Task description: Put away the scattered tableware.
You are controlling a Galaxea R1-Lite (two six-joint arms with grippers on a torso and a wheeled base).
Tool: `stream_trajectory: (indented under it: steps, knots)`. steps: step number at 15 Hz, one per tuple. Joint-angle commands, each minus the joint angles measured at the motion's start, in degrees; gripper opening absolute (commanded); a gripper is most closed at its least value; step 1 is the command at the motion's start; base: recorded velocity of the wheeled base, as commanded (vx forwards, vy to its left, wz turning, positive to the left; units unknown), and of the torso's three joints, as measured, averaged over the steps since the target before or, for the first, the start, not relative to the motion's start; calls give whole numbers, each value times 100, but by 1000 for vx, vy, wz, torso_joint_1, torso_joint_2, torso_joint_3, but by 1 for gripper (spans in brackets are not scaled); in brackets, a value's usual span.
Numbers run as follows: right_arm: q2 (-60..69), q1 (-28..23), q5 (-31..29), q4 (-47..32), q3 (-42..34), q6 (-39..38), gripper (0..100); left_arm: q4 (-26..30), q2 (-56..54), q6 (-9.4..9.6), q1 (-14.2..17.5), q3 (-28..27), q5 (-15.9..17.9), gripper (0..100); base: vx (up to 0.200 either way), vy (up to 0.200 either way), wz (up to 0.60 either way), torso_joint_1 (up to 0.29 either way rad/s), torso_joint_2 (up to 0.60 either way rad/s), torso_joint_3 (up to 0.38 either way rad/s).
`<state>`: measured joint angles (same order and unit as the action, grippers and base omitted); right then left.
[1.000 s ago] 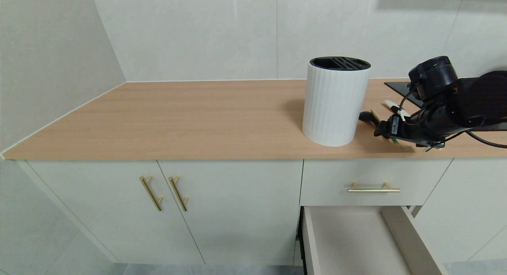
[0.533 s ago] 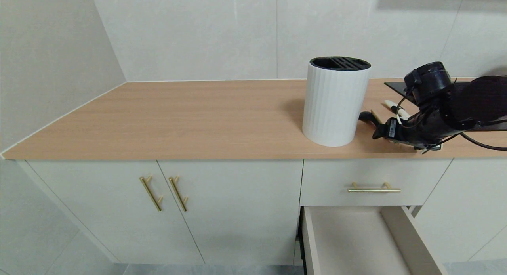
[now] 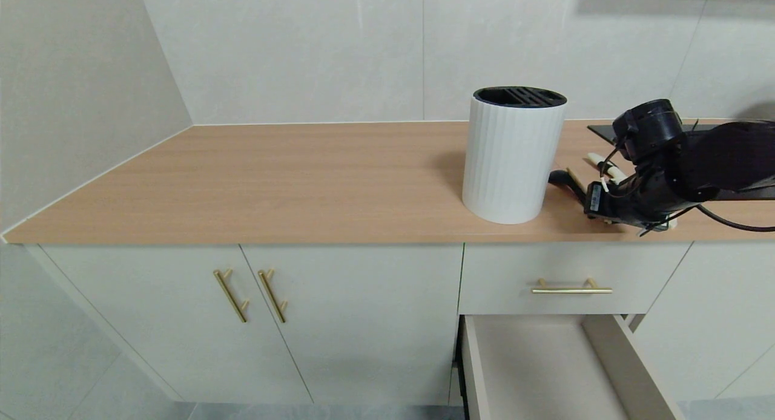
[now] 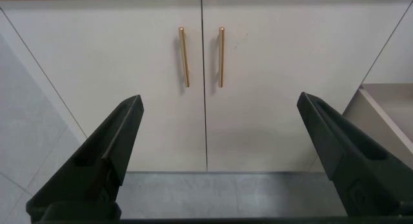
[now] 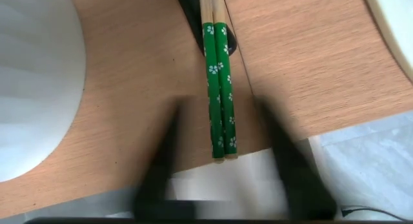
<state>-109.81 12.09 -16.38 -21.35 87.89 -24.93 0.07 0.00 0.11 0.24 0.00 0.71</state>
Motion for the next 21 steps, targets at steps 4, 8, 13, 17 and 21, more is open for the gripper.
stream_trajectory:
  steps: [4,8,13,17,21]
  knots:
    - [56,4,-5,-1,8,-3,0,1,0,7,2,0,0,100,0,0,0,0,0,0]
    - [92,4,-5,-10,0,-3,0,1,0,-2,2,0,0,100,0,0,0,0,0,0]
    - [2122,100,276,-36,-994,120,0,1,0,-2,2,0,0,100,0,0,0,0,0,0]
    - [3361,549,636,-71,-1820,261,0,1,0,-2,2,0,0,100,0,0,0,0,0,0]
    - [4723,1129,1006,-1117,-2576,278,0,1,0,7,2,0,0,100,0,0,0,0,0,0]
